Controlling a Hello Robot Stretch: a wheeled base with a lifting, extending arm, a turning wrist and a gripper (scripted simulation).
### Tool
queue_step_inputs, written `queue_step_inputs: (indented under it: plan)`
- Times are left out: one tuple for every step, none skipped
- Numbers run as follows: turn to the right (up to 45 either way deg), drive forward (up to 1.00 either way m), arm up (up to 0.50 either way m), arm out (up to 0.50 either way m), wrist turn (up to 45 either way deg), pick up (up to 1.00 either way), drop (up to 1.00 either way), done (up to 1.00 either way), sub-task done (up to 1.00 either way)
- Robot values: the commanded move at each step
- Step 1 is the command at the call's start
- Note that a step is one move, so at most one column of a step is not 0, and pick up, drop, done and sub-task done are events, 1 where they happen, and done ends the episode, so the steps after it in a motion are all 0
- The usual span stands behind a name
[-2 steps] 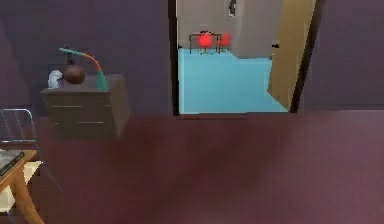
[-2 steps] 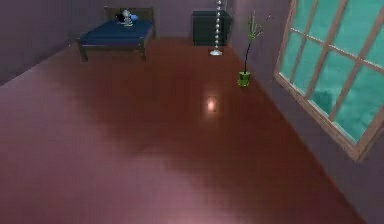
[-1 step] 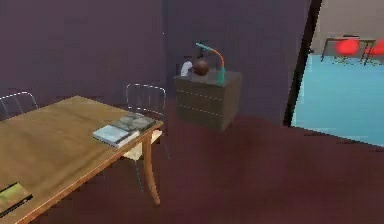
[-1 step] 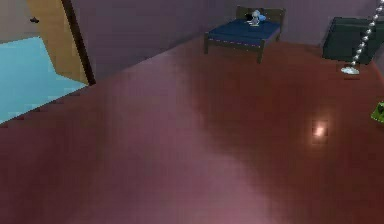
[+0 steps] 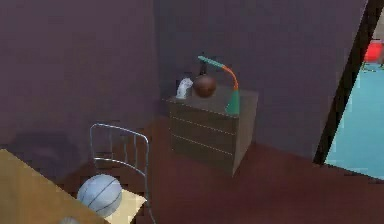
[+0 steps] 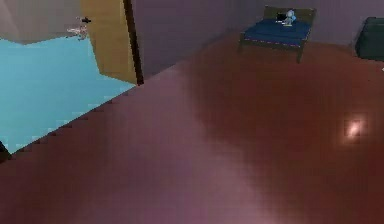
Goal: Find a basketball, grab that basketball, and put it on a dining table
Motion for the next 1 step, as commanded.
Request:
queue_step_inputs:
  plan:
    - [-45.0,0.0,0.0,0.0,0.0,0.0,0.0,0.0,0.0]
